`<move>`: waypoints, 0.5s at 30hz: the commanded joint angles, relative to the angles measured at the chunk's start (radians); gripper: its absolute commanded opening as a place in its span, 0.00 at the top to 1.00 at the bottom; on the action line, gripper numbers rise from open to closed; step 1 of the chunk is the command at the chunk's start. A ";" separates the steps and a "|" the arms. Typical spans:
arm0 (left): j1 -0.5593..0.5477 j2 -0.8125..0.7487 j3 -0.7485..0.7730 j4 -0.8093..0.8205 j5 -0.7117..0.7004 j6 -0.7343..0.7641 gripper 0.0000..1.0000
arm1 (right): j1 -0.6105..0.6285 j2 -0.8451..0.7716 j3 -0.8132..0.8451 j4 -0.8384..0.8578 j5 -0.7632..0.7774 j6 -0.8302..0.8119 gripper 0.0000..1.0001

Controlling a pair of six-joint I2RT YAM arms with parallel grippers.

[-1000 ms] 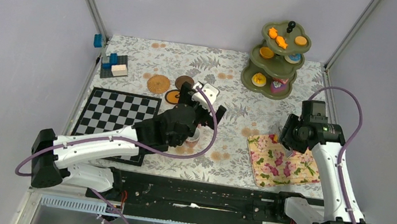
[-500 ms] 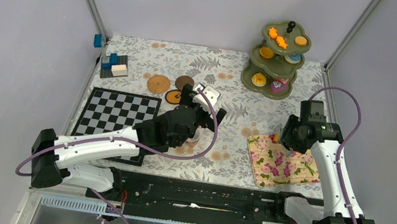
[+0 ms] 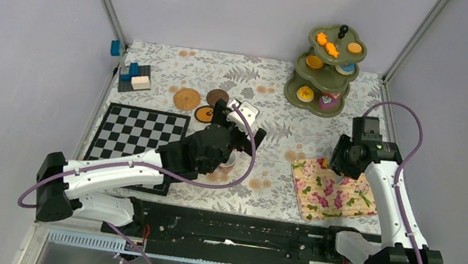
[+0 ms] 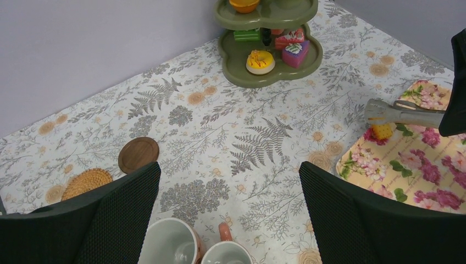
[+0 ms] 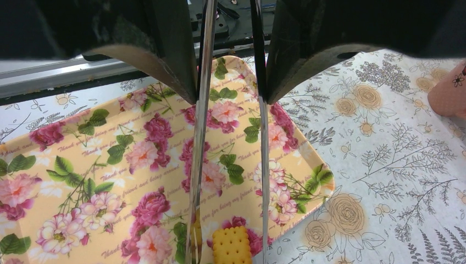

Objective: Serve the afternoon tea

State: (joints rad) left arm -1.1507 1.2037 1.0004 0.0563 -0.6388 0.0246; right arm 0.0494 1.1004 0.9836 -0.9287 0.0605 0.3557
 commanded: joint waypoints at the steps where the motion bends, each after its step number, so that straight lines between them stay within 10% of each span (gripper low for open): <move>1: 0.005 -0.027 -0.014 0.044 0.011 -0.015 0.01 | -0.003 0.010 -0.003 0.033 -0.002 0.006 0.48; 15: 0.005 -0.035 -0.020 0.044 0.009 -0.015 0.01 | -0.004 0.019 -0.043 0.073 -0.002 0.012 0.50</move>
State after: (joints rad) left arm -1.1507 1.2030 0.9863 0.0551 -0.6350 0.0204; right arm 0.0494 1.1175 0.9493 -0.8848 0.0597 0.3576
